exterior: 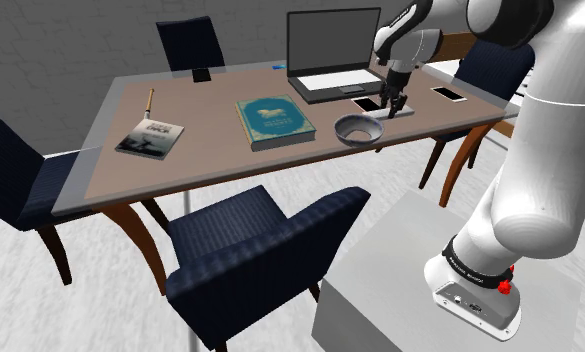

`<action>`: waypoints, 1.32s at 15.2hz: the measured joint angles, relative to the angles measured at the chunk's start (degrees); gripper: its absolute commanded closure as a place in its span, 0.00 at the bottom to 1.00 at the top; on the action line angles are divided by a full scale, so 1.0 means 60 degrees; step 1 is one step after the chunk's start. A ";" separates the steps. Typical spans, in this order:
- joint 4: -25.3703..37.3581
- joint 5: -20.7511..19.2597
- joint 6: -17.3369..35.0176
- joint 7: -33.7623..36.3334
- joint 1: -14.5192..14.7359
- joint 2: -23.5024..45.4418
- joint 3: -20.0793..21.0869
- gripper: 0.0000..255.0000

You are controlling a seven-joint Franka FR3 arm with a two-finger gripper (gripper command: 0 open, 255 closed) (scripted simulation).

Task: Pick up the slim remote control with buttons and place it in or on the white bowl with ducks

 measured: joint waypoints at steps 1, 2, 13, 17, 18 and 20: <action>0.0027 -0.0098 -0.0086 0.0077 0.0052 -0.0098 -0.0040 1.00; 0.0113 -0.0171 -0.0208 0.0127 0.0072 -0.0158 -0.0071 1.00; 0.0812 -0.1013 -0.1391 0.0698 0.0356 -0.0977 -0.0360 1.00; 0.1184 -0.1224 -0.1881 0.0856 0.0414 -0.1183 -0.0405 1.00; 0.1228 -0.1265 -0.1949 0.0885 0.0426 -0.1226 -0.0413 1.00; 0.0929 -0.1678 -0.1929 0.1367 0.0728 -0.1713 -0.0358 1.00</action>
